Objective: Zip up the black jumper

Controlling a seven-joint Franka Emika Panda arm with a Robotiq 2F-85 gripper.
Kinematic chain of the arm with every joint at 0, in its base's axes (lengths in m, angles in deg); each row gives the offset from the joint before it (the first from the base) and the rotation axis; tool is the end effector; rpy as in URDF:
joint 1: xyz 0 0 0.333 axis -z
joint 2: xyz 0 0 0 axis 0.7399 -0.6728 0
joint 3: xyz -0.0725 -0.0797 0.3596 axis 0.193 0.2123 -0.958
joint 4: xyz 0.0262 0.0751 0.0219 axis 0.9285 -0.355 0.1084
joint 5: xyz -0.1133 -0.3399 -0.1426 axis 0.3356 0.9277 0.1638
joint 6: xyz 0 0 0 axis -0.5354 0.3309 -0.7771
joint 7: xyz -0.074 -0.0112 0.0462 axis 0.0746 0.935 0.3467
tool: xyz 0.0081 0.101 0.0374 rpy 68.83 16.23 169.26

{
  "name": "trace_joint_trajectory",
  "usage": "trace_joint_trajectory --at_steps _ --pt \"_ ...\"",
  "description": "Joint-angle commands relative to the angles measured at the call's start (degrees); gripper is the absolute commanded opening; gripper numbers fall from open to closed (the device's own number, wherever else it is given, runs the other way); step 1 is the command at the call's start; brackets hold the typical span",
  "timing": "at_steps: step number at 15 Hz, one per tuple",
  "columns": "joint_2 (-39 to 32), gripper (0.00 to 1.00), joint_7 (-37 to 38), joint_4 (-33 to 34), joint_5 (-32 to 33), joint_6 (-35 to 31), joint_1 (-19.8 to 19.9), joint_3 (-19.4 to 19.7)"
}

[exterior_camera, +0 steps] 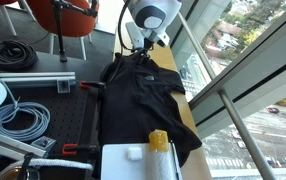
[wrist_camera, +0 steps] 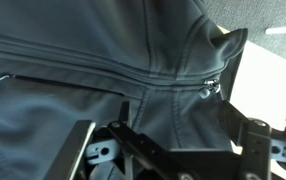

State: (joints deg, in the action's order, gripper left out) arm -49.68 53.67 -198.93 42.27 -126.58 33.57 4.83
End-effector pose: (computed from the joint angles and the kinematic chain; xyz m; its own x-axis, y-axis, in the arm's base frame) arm 0.5420 0.3175 0.2294 0.9112 0.4091 -0.0477 0.3935 -0.8989 -0.1927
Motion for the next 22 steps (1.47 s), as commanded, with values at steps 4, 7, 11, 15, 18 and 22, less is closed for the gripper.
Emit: trace_joint_trajectory --at_steps 4,7,11,15,18,22 --pt "16.0 1.00 -8.8 -10.3 -4.3 5.2 6.3 -0.2" --pt "18.1 1.00 -10.6 -11.2 -5.4 6.0 6.2 0.2" --pt "21.4 1.00 -8.8 -12.1 -0.9 7.8 5.4 2.7" --pt "25.8 1.00 -7.4 -12.8 6.2 10.3 6.4 7.1" --pt "29.5 1.00 -9.0 -12.2 6.7 12.4 8.3 9.8" --pt "34.1 1.00 -11.4 -9.2 3.4 18.7 10.2 11.9"
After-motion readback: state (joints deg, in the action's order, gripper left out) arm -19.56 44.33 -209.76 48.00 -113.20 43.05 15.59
